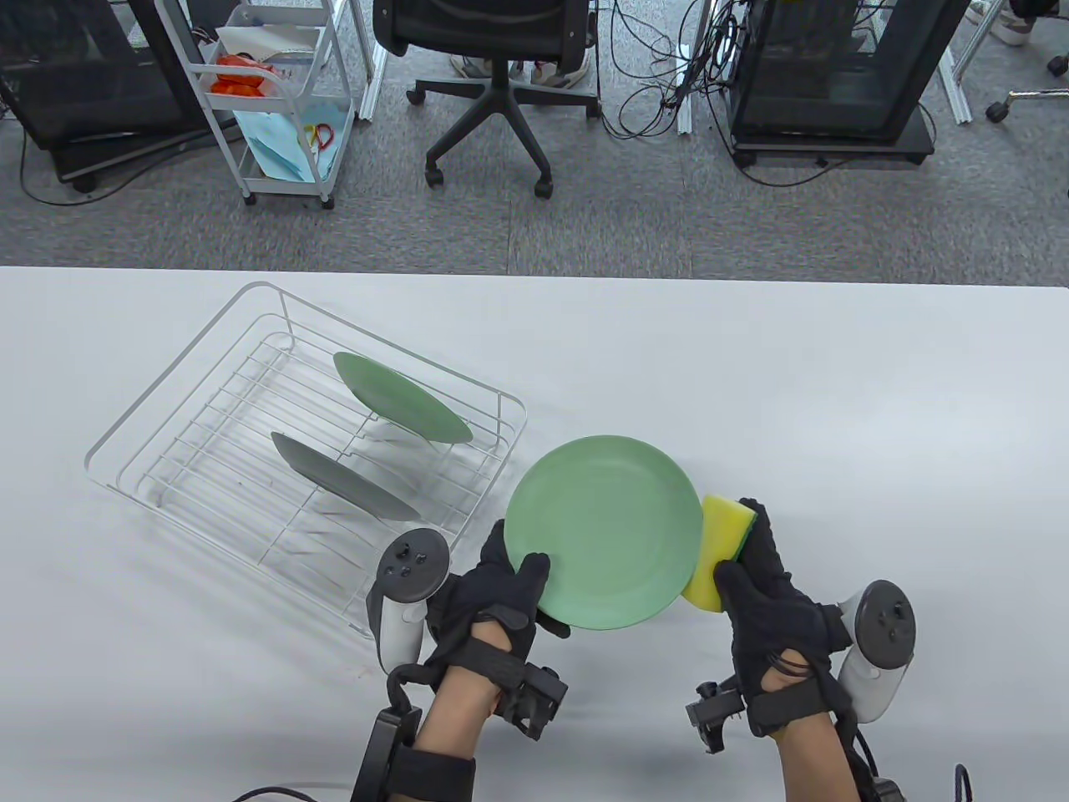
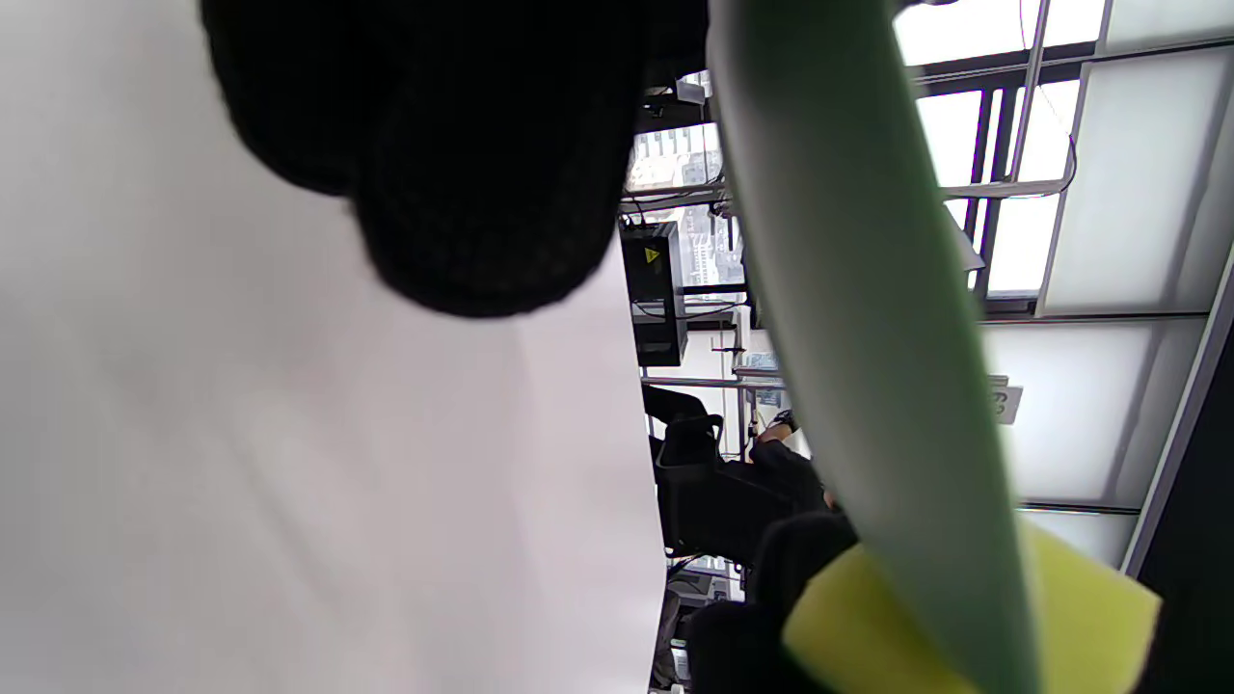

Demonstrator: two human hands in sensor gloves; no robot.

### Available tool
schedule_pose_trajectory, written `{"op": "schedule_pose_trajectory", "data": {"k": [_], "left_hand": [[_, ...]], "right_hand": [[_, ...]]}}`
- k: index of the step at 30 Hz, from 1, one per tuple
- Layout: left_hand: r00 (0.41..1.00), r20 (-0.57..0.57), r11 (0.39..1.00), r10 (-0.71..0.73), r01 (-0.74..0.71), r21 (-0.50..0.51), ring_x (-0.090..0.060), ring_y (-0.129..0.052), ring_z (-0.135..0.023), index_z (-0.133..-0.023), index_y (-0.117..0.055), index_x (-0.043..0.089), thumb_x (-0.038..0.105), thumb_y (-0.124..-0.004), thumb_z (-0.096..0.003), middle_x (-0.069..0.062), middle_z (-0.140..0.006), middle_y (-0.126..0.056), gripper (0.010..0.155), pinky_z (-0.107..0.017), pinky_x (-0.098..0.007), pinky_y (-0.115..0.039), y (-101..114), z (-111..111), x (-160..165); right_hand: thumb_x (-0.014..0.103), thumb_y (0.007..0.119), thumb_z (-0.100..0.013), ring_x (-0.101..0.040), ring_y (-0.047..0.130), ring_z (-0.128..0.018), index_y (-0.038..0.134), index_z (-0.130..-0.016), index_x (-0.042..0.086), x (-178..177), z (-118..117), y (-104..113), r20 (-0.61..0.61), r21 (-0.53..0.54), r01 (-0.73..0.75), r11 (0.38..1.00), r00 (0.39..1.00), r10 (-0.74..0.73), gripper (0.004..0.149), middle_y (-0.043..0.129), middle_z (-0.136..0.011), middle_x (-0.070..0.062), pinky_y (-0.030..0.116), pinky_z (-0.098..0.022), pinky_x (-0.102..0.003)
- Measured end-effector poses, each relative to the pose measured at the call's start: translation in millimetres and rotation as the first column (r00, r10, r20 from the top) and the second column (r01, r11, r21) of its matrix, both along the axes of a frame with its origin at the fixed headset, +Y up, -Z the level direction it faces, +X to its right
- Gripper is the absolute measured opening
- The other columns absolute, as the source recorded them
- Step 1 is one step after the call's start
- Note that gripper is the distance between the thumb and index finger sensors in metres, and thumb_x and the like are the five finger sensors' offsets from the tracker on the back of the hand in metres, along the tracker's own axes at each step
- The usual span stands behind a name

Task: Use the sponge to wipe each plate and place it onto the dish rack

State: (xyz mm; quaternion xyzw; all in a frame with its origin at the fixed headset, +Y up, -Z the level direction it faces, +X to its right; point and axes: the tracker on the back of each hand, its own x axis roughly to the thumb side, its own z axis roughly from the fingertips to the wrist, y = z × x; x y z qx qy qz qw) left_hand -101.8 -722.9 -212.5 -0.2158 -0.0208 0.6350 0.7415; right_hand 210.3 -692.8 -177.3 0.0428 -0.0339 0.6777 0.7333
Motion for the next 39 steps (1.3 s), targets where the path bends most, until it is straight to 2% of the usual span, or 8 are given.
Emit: {"op": "schedule_pose_trajectory", "data": {"k": [6, 11, 16, 19, 25, 33, 39], "left_hand": [[0.998, 0.028, 0.997, -0.059, 0.060, -0.057, -0.009, -0.102, -0.016, -0.094, -0.018, 0.005, 0.042, -0.063, -0.0412, -0.006, -0.070, -0.078, 0.079, -0.048, -0.046, -0.085, -11.8, 0.2, 8.6], [0.992, 0.068, 0.992, -0.107, 0.111, -0.066, -0.008, -0.101, -0.014, -0.093, -0.015, 0.003, 0.042, -0.063, -0.0410, -0.004, -0.069, -0.079, 0.081, -0.047, -0.045, -0.086, -18.3, 0.5, 16.7], [0.983, 0.144, 0.988, -0.115, 0.127, -0.083, -0.006, -0.101, -0.015, -0.092, -0.012, 0.003, 0.039, -0.062, -0.0407, -0.004, -0.069, -0.078, 0.080, -0.047, -0.045, -0.086, -25.3, -0.4, 24.0], [0.970, 0.227, 0.990, -0.088, 0.110, -0.088, -0.006, -0.101, -0.013, -0.094, -0.017, 0.005, 0.037, -0.060, -0.0404, -0.006, -0.068, -0.080, 0.076, -0.046, -0.045, -0.087, -27.7, -1.3, 30.2], [0.927, 0.363, 0.993, -0.096, 0.112, -0.023, -0.007, -0.101, -0.012, -0.098, -0.024, 0.013, 0.036, -0.059, -0.0401, -0.005, -0.067, -0.082, 0.072, -0.047, -0.046, -0.087, -22.4, 0.4, 45.4], [0.898, 0.437, 0.998, -0.055, 0.044, 0.035, -0.005, -0.101, -0.013, -0.100, -0.030, 0.020, 0.036, -0.061, -0.0403, -0.004, -0.067, -0.083, 0.069, -0.047, -0.045, -0.088, -12.5, 4.6, 58.4], [0.884, 0.466, 0.998, -0.033, 0.008, 0.054, -0.006, -0.102, -0.013, -0.100, -0.036, 0.026, 0.036, -0.062, -0.0403, -0.004, -0.067, -0.084, 0.066, -0.047, -0.045, -0.088, -7.8, 4.9, 58.2]], "right_hand": [[0.043, 0.076, -0.041, -0.034, 0.087, -0.079, 0.045, -0.097, 0.028, -2.7, 2.8, 10.0, -0.004, 0.112, 0.006, 0.994, 1.000, -0.005, 0.066, 0.063, -0.098, -0.015, 0.076, -0.056, -0.047], [0.043, 0.077, -0.041, -0.033, 0.087, -0.079, 0.048, -0.097, 0.030, -8.0, 7.6, 21.1, 0.022, 0.194, -0.069, 0.979, 0.998, 0.066, 0.064, 0.065, -0.098, -0.014, 0.076, -0.056, -0.046], [0.043, 0.077, -0.041, -0.033, 0.086, -0.081, 0.048, -0.097, 0.031, -11.0, 10.1, 24.4, 0.022, 0.214, -0.075, 0.974, 0.997, 0.072, 0.065, 0.063, -0.099, -0.013, 0.075, -0.057, -0.047], [0.043, 0.077, -0.041, -0.032, 0.085, -0.082, 0.048, -0.097, 0.033, -9.6, 10.4, 25.3, 0.030, 0.225, -0.081, 0.971, 0.997, 0.076, 0.065, 0.063, -0.100, -0.012, 0.074, -0.059, -0.047], [0.043, 0.077, -0.041, -0.032, 0.083, -0.084, 0.048, -0.097, 0.034, -4.2, 7.1, 18.5, -0.005, 0.179, 0.061, 0.982, 0.998, -0.062, 0.064, 0.062, -0.101, -0.011, 0.073, -0.060, -0.046], [0.042, 0.077, -0.042, -0.031, 0.081, -0.087, 0.048, -0.098, 0.038, -3.2, -2.1, -3.4, -0.046, 0.075, 0.214, 0.974, 0.976, -0.211, 0.063, 0.060, -0.103, -0.009, 0.072, -0.062, -0.046], [0.040, 0.072, -0.044, -0.032, 0.075, -0.092, 0.045, -0.098, 0.040, -14.1, -9.4, -22.8, -0.143, -0.057, 0.206, 0.977, 0.967, -0.212, 0.060, 0.058, -0.104, -0.008, 0.068, -0.065, -0.047]]}}
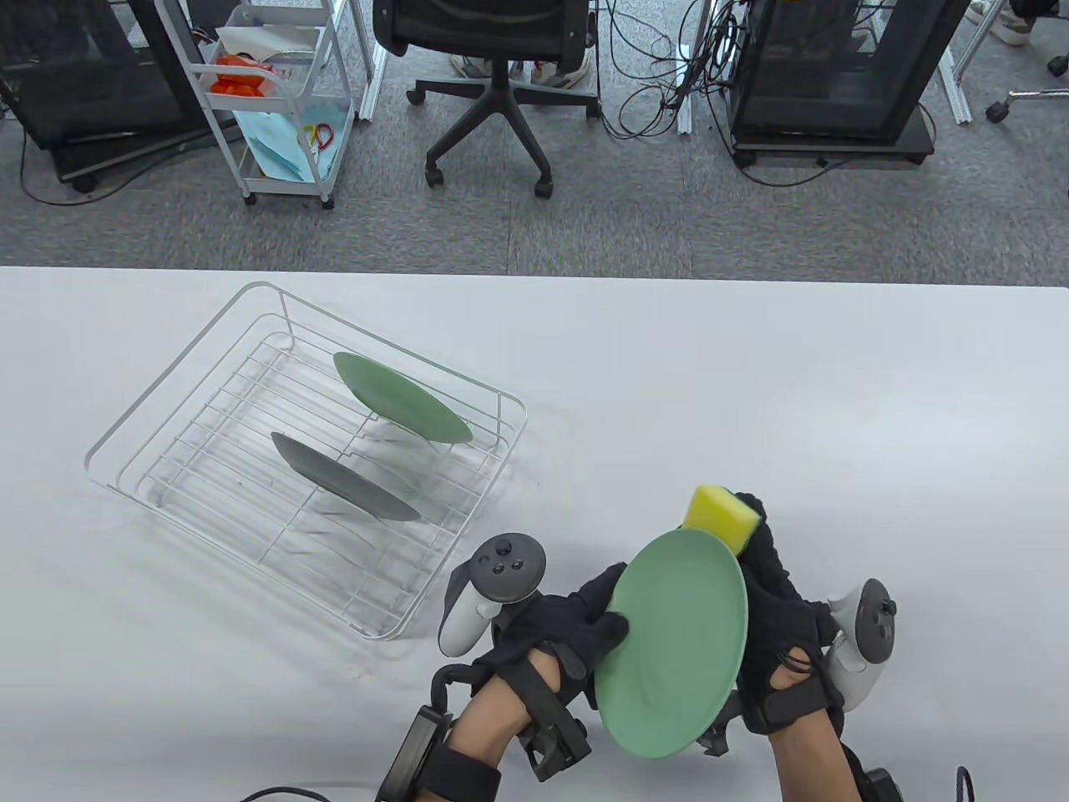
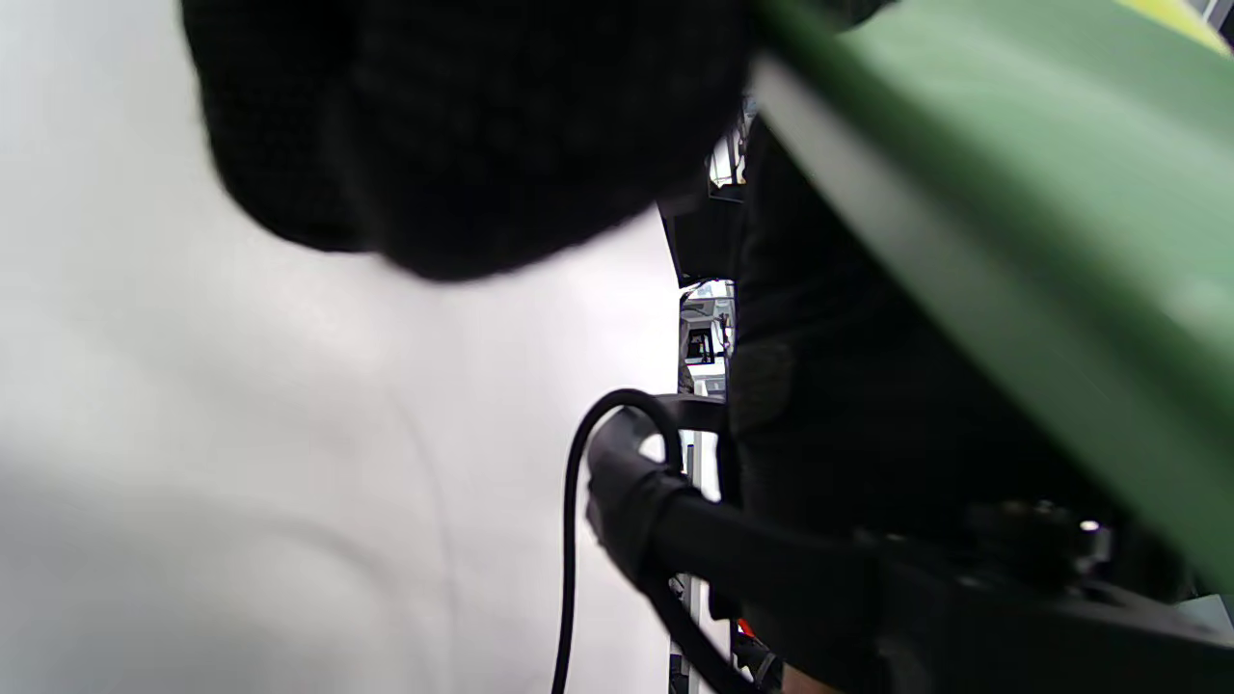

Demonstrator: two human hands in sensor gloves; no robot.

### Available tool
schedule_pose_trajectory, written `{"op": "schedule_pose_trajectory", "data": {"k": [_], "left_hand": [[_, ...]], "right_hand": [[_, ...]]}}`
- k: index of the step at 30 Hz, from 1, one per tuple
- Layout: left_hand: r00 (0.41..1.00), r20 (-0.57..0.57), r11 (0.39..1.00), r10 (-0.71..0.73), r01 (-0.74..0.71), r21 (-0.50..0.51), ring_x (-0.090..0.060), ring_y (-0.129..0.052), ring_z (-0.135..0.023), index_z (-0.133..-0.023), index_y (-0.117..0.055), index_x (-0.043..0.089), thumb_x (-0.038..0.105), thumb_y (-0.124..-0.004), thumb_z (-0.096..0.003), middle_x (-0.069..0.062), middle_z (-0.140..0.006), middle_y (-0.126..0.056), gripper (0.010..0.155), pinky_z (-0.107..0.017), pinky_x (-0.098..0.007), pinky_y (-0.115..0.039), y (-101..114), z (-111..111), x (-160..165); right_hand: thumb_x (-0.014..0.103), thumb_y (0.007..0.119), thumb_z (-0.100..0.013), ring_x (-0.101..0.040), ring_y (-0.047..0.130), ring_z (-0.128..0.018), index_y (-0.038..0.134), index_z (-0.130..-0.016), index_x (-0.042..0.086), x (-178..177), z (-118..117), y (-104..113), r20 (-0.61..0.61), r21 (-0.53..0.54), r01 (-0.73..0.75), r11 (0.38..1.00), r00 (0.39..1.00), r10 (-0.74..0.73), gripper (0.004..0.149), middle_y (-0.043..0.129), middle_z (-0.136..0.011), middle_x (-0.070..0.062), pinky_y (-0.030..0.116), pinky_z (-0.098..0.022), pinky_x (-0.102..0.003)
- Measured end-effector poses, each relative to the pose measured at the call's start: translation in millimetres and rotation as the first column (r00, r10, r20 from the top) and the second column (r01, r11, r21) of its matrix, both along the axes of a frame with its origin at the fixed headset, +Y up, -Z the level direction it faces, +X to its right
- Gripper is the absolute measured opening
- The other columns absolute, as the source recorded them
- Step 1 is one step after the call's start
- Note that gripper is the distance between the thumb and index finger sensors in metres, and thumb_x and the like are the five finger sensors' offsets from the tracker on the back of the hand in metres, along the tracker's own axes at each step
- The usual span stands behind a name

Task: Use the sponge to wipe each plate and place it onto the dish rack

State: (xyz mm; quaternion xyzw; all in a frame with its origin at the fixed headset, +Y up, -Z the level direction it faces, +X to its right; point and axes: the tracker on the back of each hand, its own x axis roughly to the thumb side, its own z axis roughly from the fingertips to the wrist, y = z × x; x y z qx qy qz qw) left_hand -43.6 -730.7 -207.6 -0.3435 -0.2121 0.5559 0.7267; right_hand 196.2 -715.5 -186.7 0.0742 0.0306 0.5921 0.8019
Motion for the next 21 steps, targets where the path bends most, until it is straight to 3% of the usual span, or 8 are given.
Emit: {"op": "schedule_pose_trajectory", "data": {"k": [7, 17, 21], "left_hand": [[0.999, -0.008, 0.999, 0.031, -0.031, 0.031, -0.008, -0.103, -0.013, -0.100, -0.043, 0.026, 0.037, -0.065, -0.0406, -0.004, -0.068, -0.085, 0.064, -0.047, -0.045, -0.088, 6.8, -2.2, -5.8], [0.994, -0.095, 0.997, 0.060, -0.055, 0.051, -0.007, -0.104, -0.009, -0.086, -0.063, 0.018, 0.040, -0.069, -0.0402, -0.002, -0.068, -0.086, 0.051, -0.047, -0.040, -0.090, 10.8, -7.6, -18.2], [0.986, -0.162, 0.992, 0.048, -0.027, 0.127, -0.007, -0.106, -0.008, -0.084, -0.066, 0.018, 0.040, -0.071, -0.0400, -0.002, -0.067, -0.087, 0.049, -0.045, -0.039, -0.092, 17.3, -9.9, -26.0]], "right_hand": [[0.039, 0.072, -0.044, -0.032, 0.080, -0.089, 0.043, -0.098, 0.036, -11.9, -1.6, -8.9, -0.084, -0.047, -0.079, 0.996, 0.994, 0.075, 0.061, 0.063, -0.102, -0.010, 0.072, -0.062, -0.047], [0.041, 0.073, -0.044, -0.031, 0.087, -0.084, 0.044, -0.098, 0.034, -21.3, 0.2, -9.2, -0.137, -0.044, -0.130, 0.991, 0.983, 0.123, 0.063, 0.067, -0.100, -0.011, 0.077, -0.058, -0.044], [0.041, 0.074, -0.044, -0.031, 0.088, -0.083, 0.043, -0.098, 0.031, -28.4, 1.4, -10.2, -0.194, -0.053, -0.161, 0.986, 0.970, 0.148, 0.063, 0.068, -0.099, -0.011, 0.078, -0.057, -0.044]]}}
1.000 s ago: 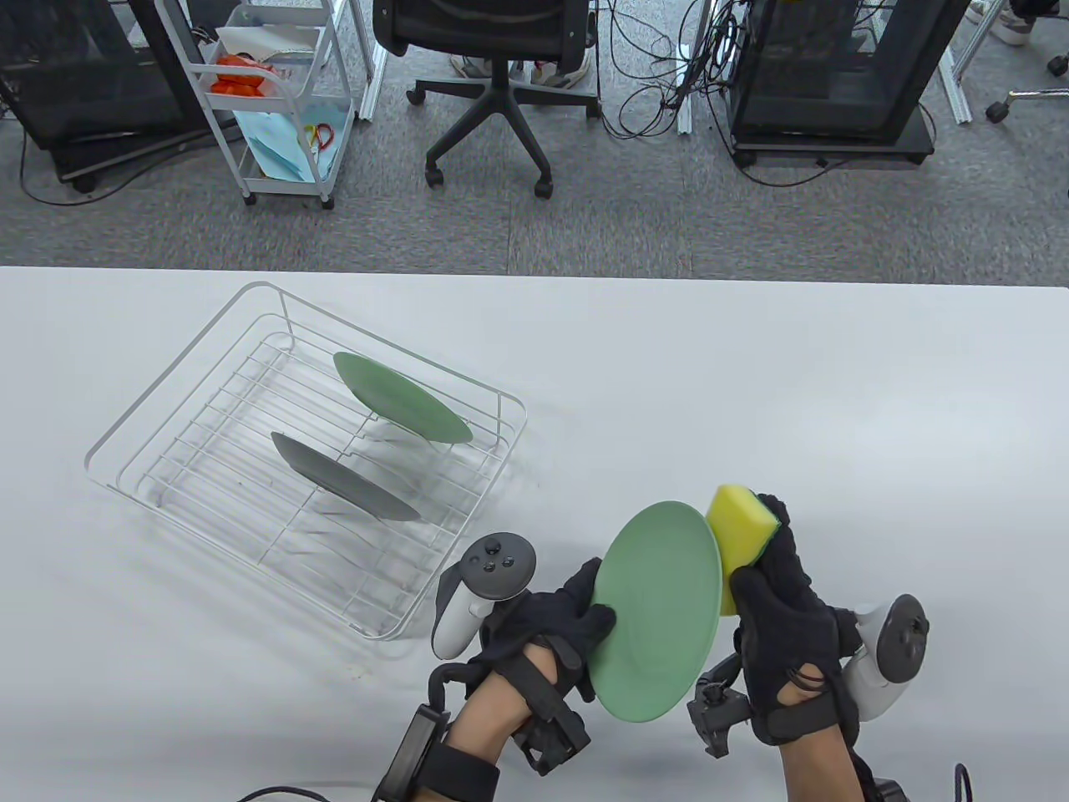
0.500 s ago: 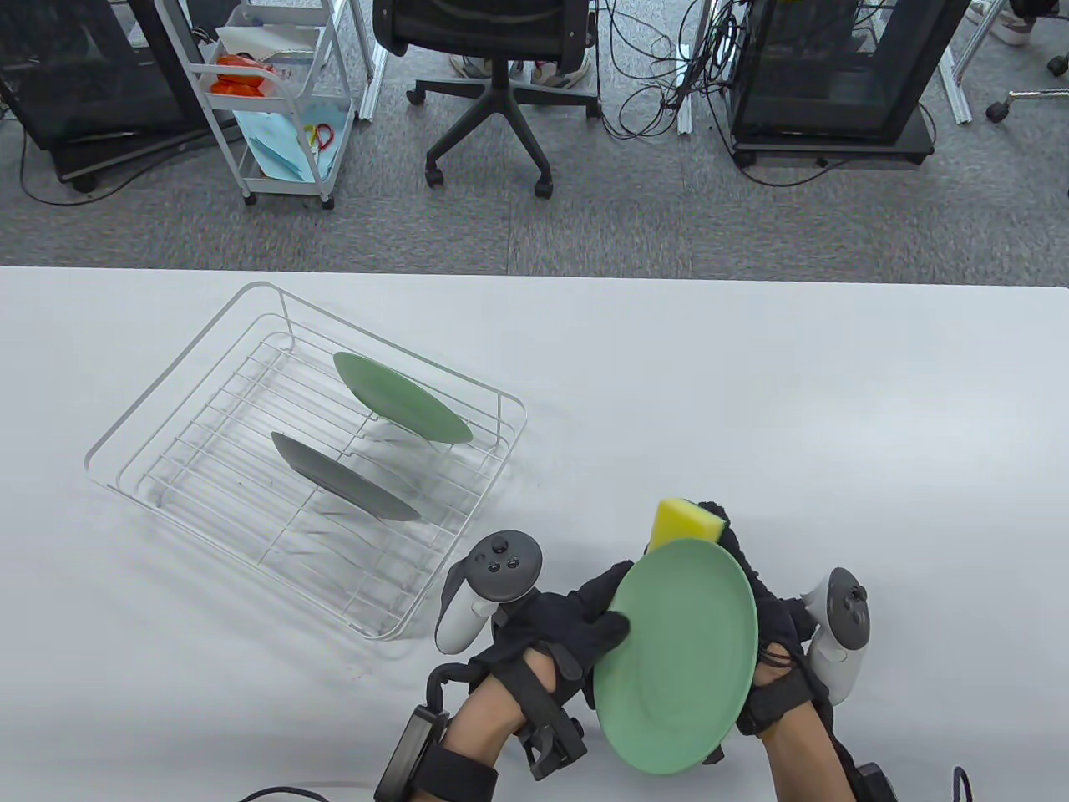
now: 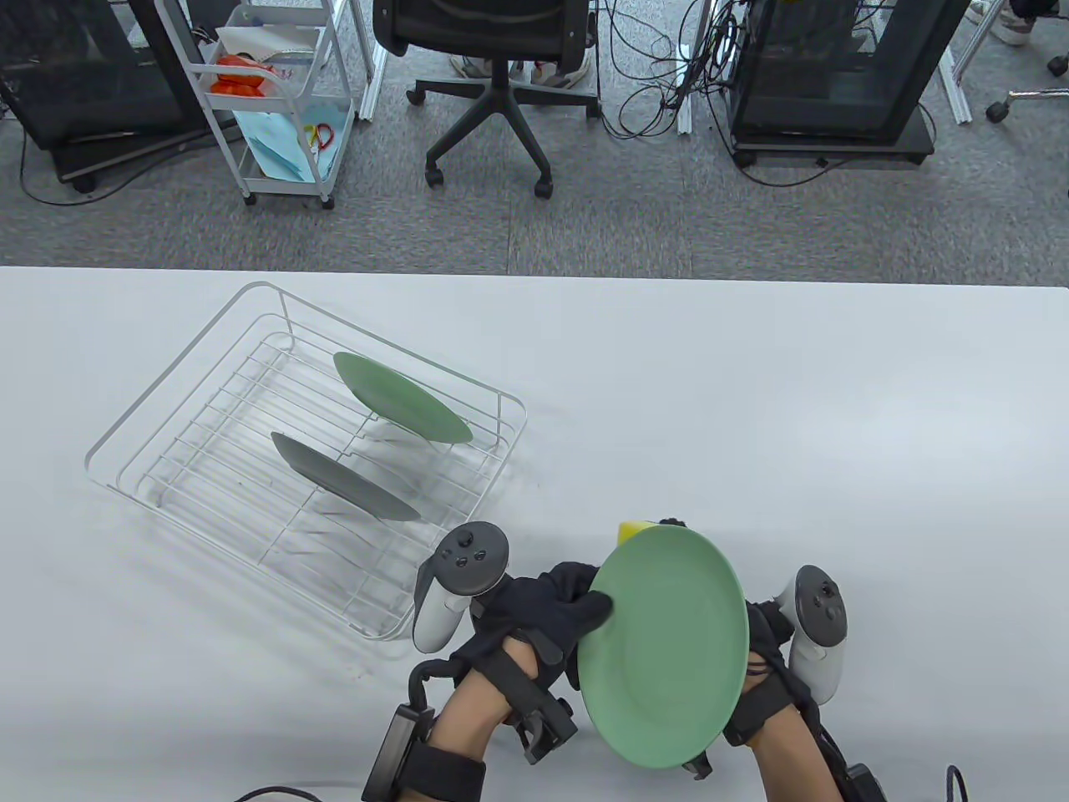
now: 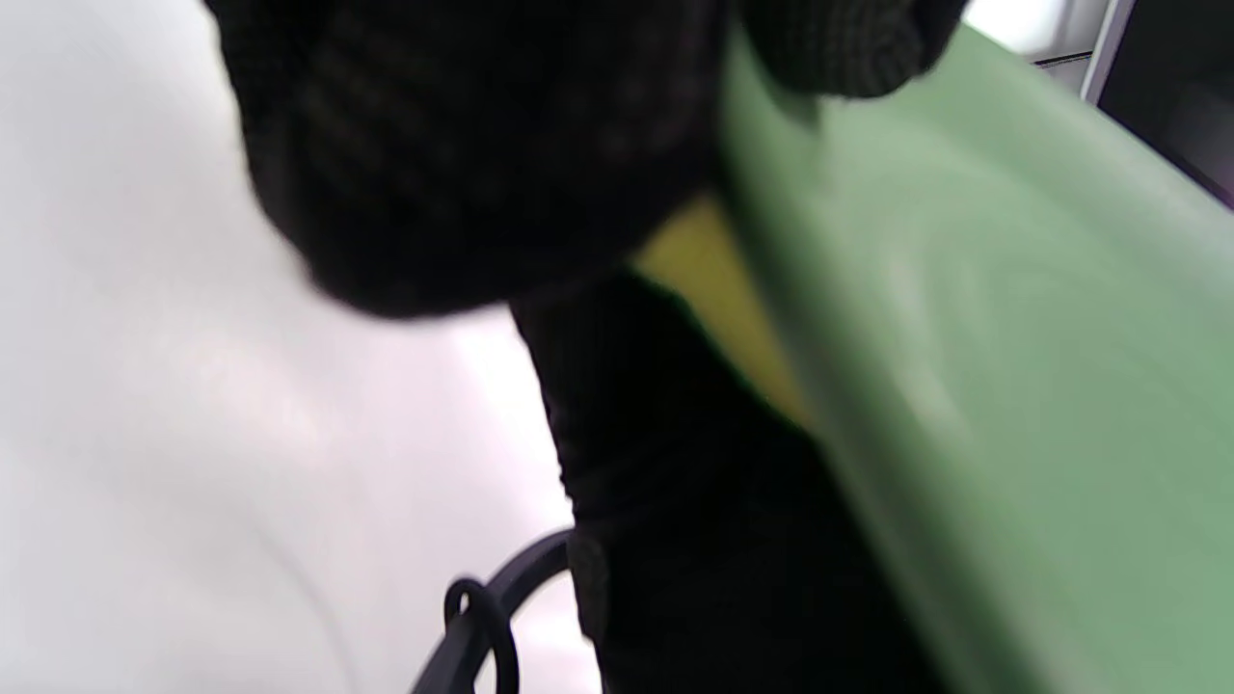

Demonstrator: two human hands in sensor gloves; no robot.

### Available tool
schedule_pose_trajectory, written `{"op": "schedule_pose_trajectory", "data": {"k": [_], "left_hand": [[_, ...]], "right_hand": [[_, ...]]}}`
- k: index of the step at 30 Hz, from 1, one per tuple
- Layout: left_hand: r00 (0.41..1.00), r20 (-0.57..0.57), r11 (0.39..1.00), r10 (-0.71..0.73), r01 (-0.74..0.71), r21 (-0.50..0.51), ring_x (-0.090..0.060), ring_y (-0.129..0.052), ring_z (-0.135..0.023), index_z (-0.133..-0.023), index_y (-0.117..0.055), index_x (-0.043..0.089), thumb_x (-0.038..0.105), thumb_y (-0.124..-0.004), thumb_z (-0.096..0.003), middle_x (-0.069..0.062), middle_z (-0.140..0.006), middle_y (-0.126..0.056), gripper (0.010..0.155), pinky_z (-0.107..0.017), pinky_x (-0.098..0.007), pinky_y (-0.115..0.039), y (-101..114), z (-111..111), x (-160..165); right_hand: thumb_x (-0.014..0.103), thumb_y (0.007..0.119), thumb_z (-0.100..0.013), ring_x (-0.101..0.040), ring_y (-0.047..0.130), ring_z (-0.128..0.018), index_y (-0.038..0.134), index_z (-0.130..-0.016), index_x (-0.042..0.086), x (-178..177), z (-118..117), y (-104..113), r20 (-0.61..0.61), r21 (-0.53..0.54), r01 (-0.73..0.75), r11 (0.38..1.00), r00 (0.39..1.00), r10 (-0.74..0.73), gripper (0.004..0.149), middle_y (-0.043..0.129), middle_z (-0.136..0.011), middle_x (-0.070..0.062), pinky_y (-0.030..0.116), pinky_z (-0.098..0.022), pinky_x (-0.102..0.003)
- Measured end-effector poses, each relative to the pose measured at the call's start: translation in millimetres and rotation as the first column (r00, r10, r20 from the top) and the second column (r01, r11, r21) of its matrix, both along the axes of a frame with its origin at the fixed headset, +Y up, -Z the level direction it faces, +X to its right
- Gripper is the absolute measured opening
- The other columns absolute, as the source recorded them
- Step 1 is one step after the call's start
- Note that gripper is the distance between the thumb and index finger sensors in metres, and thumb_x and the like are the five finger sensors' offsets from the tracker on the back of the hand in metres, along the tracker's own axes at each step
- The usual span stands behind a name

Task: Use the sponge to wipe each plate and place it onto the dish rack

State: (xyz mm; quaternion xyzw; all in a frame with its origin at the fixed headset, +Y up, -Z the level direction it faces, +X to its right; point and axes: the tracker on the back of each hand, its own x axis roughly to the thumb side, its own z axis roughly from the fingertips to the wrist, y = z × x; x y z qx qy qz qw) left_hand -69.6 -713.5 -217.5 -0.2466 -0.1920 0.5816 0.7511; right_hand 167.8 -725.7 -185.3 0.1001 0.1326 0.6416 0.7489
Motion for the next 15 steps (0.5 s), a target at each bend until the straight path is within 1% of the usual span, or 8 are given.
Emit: {"op": "schedule_pose_trajectory", "data": {"k": [7, 12, 15], "left_hand": [[0.995, -0.104, 0.996, 0.012, -0.003, 0.085, -0.008, -0.106, -0.009, -0.082, -0.068, 0.020, 0.041, -0.072, -0.0396, -0.002, -0.067, -0.087, 0.047, -0.045, -0.039, -0.092, 10.3, -1.2, -12.4], [0.986, -0.165, 0.992, -0.003, 0.024, 0.123, -0.009, -0.105, -0.010, -0.082, -0.067, 0.021, 0.041, -0.070, -0.0396, -0.001, -0.067, -0.086, 0.047, -0.047, -0.040, -0.090, 13.2, -1.4, -19.1], [0.978, -0.210, 0.991, 0.003, 0.026, 0.134, -0.009, -0.105, -0.010, -0.082, -0.067, 0.022, 0.040, -0.070, -0.0396, -0.001, -0.068, -0.085, 0.046, -0.047, -0.041, -0.090, 14.7, -1.5, -23.9]], "right_hand": [[0.041, 0.073, -0.043, -0.031, 0.091, -0.080, 0.041, -0.098, 0.030, -11.9, 2.0, 0.2, -0.108, -0.005, -0.034, 0.999, 0.994, 0.033, 0.064, 0.069, -0.099, -0.011, 0.081, -0.054, -0.043], [0.039, 0.074, -0.043, -0.032, 0.092, -0.079, 0.040, -0.098, 0.026, -18.5, 3.1, -1.8, -0.167, -0.026, -0.045, 0.999, 0.985, 0.040, 0.065, 0.068, -0.099, -0.013, 0.082, -0.053, -0.043], [0.037, 0.073, -0.043, -0.033, 0.092, -0.079, 0.040, -0.097, 0.024, -21.7, 3.6, -4.7, -0.218, -0.057, -0.030, 0.998, 0.976, 0.017, 0.065, 0.068, -0.098, -0.014, 0.082, -0.054, -0.044]]}}
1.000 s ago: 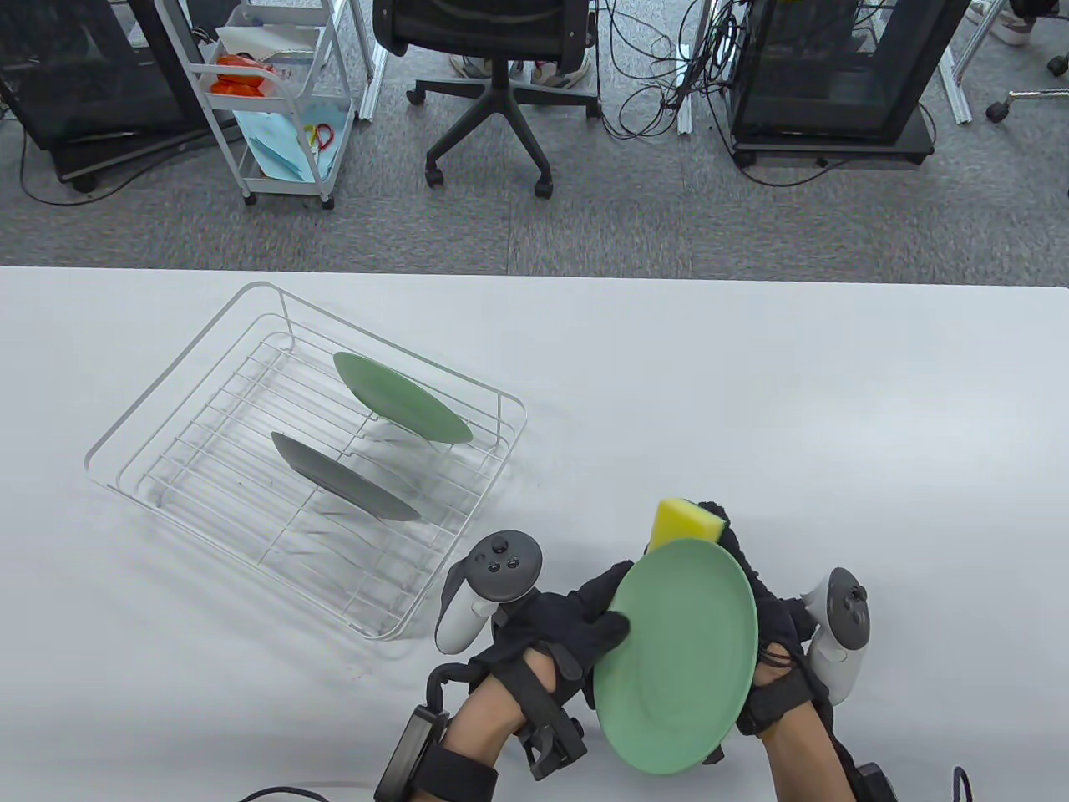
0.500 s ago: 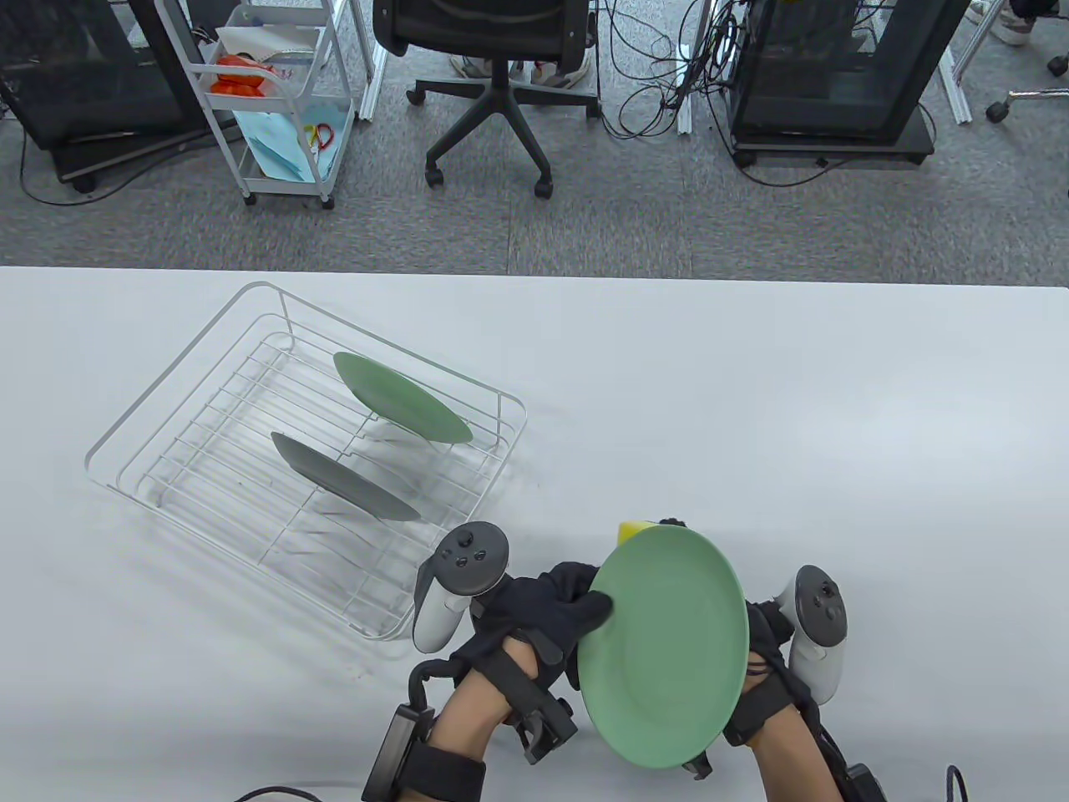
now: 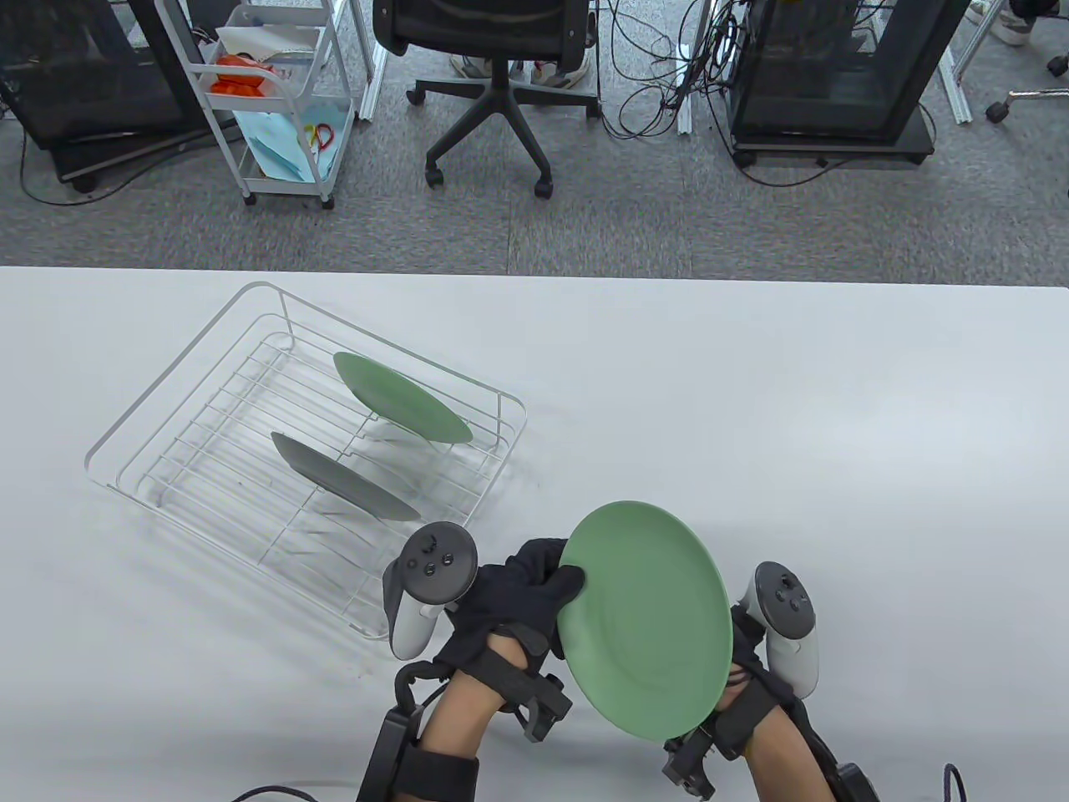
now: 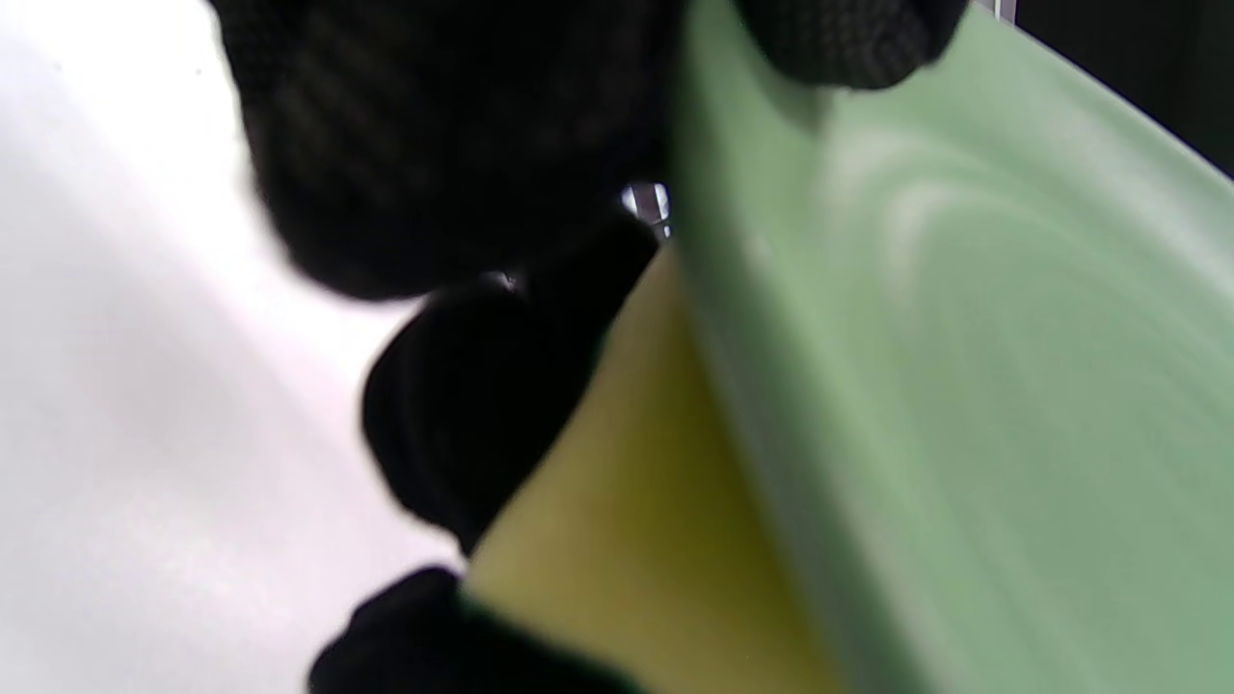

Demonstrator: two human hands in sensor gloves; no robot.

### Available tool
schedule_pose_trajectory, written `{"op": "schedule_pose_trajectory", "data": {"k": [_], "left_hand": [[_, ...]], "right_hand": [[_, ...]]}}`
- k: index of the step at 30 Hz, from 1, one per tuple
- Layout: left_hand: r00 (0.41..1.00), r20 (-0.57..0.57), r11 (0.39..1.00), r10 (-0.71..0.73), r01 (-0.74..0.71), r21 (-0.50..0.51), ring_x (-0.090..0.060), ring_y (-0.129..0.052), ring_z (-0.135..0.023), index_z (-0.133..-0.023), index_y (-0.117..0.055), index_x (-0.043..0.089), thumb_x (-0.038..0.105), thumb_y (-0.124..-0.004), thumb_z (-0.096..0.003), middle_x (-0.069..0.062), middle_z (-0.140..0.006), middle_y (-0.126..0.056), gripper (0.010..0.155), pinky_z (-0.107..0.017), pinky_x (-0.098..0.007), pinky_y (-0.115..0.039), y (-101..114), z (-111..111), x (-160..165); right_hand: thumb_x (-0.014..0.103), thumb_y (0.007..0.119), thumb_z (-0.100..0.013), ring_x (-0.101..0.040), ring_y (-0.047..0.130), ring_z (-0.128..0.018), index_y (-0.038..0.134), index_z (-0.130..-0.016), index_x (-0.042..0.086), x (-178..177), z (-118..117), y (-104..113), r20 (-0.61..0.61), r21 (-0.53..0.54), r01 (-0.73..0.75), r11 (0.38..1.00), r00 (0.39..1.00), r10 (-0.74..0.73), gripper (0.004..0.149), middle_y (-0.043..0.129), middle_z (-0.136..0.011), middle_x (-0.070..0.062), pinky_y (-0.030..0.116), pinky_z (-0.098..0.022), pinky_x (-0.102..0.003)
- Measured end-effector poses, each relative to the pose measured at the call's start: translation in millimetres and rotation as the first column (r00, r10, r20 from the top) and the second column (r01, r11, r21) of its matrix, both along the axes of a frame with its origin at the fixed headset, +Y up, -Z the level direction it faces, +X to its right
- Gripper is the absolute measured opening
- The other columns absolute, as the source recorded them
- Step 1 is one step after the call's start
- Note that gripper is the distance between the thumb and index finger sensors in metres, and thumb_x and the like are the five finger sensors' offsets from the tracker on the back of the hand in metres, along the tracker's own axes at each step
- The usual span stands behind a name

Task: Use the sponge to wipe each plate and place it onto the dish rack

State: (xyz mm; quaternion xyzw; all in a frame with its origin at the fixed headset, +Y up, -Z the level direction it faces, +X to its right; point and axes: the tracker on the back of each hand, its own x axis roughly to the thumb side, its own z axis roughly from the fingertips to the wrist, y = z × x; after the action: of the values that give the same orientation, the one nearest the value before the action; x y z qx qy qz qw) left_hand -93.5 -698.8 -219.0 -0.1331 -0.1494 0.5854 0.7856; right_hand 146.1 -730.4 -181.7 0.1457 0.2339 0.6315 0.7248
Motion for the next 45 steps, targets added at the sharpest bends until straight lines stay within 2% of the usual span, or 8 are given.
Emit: {"op": "schedule_pose_trajectory", "data": {"k": [6, 13, 20, 26, 31, 36, 41, 45], "left_hand": [[0.998, -0.070, 1.000, -0.003, 0.004, 0.023, -0.009, -0.104, -0.010, -0.082, -0.065, 0.021, 0.040, -0.069, -0.0399, -0.001, -0.068, -0.085, 0.046, -0.048, -0.042, -0.089, 5.2, -1.7, -15.9], [0.988, -0.152, 1.000, 0.015, -0.012, 0.017, -0.008, -0.104, -0.011, -0.083, -0.064, 0.020, 0.040, -0.069, -0.0402, -0.002, -0.070, -0.083, 0.047, -0.049, -0.042, -0.088, 7.8, -3.9, -36.2], [0.967, -0.254, 1.000, 0.001, -0.009, -0.028, -0.009, -0.102, -0.012, -0.084, -0.061, 0.019, 0.038, -0.069, -0.0404, -0.004, -0.071, -0.081, 0.048, -0.050, -0.044, -0.087, 5.2, -2.7, -51.2], [0.967, -0.247, 0.994, -0.057, 0.030, -0.109, -0.008, -0.102, -0.012, -0.086, -0.058, 0.016, 0.036, -0.069, -0.0406, -0.005, -0.071, -0.081, 0.051, -0.050, -0.044, -0.087, -1.7, -1.5, -45.1], [0.973, -0.191, 0.984, -0.132, 0.105, -0.147, -0.007, -0.101, -0.012, -0.092, -0.049, 0.012, 0.035, -0.067, -0.0407, -0.006, -0.071, -0.081, 0.059, -0.048, -0.045, -0.087, -7.9, -0.9, -31.2], [0.973, -0.050, 0.956, -0.226, 0.211, -0.205, -0.009, -0.101, -0.010, -0.095, -0.044, 0.010, 0.036, -0.064, -0.0410, -0.008, -0.069, -0.082, 0.063, -0.047, -0.046, -0.086, -18.4, 0.3, -9.0], [0.980, 0.104, 0.939, -0.167, 0.191, -0.285, -0.009, -0.100, -0.010, -0.095, -0.042, 0.009, 0.036, -0.062, -0.0410, -0.007, -0.068, -0.082, 0.064, -0.046, -0.046, -0.086, -32.0, 3.2, 12.9], [0.967, 0.223, 0.919, -0.125, 0.198, -0.342, -0.008, -0.100, -0.009, -0.095, -0.041, 0.009, 0.037, -0.061, -0.0410, -0.006, -0.068, -0.083, 0.064, -0.046, -0.045, -0.087, -40.7, 8.4, 32.0]], "right_hand": [[0.037, 0.073, -0.043, -0.034, 0.094, -0.076, 0.039, -0.097, 0.019, -6.1, 3.1, -3.0, -0.117, -0.096, 0.052, 0.994, 0.991, -0.063, 0.066, 0.068, -0.096, -0.019, 0.083, -0.052, -0.045], [0.043, 0.073, -0.044, -0.033, 0.097, -0.071, 0.037, -0.098, 0.018, -0.2, 4.7, 1.7, -0.137, -0.160, 0.152, 0.975, 0.975, -0.174, 0.069, 0.067, -0.095, -0.020, 0.085, -0.049, -0.044], [0.052, 0.075, -0.043, -0.029, 0.100, -0.068, 0.034, -0.098, 0.020, 11.9, 3.9, 10.3, -0.081, -0.144, 0.276, 0.950, 0.954, -0.290, 0.076, 0.066, -0.094, -0.019, 0.086, -0.048, -0.040], [0.057, 0.076, -0.042, -0.025, 0.099, -0.067, 0.035, -0.099, 0.025, 20.7, 1.7, 18.3, 0.002, -0.044, 0.303, 0.952, 0.953, -0.303, 0.077, 0.065, -0.095, -0.016, 0.086, -0.048, -0.039], [0.059, 0.078, -0.041, -0.024, 0.099, -0.066, 0.037, -0.100, 0.028, 27.8, 0.4, 23.6, 0.092, 0.048, 0.297, 0.954, 0.949, -0.301, 0.078, 0.065, -0.095, -0.014, 0.085, -0.049, -0.039], [0.060, 0.079, -0.040, -0.023, 0.097, -0.066, 0.039, -0.100, 0.032, 39.5, 0.3, 32.6, 0.254, 0.235, 0.129, 0.963, 0.949, -0.189, 0.077, 0.064, -0.095, -0.012, 0.083, -0.050, -0.040], [0.055, 0.083, -0.039, -0.026, 0.092, -0.071, 0.045, -0.098, 0.040, 50.2, 4.8, 42.0, 0.429, 0.358, -0.041, 0.933, 0.894, -0.126, 0.072, 0.064, -0.096, -0.011, 0.079, -0.054, -0.043], [0.049, 0.084, -0.039, -0.029, 0.086, -0.077, 0.048, -0.096, 0.046, 54.7, 8.0, 45.5, 0.510, 0.394, -0.128, 0.910, 0.854, -0.101, 0.068, 0.062, -0.098, -0.009, 0.074, -0.058, -0.046]]}}
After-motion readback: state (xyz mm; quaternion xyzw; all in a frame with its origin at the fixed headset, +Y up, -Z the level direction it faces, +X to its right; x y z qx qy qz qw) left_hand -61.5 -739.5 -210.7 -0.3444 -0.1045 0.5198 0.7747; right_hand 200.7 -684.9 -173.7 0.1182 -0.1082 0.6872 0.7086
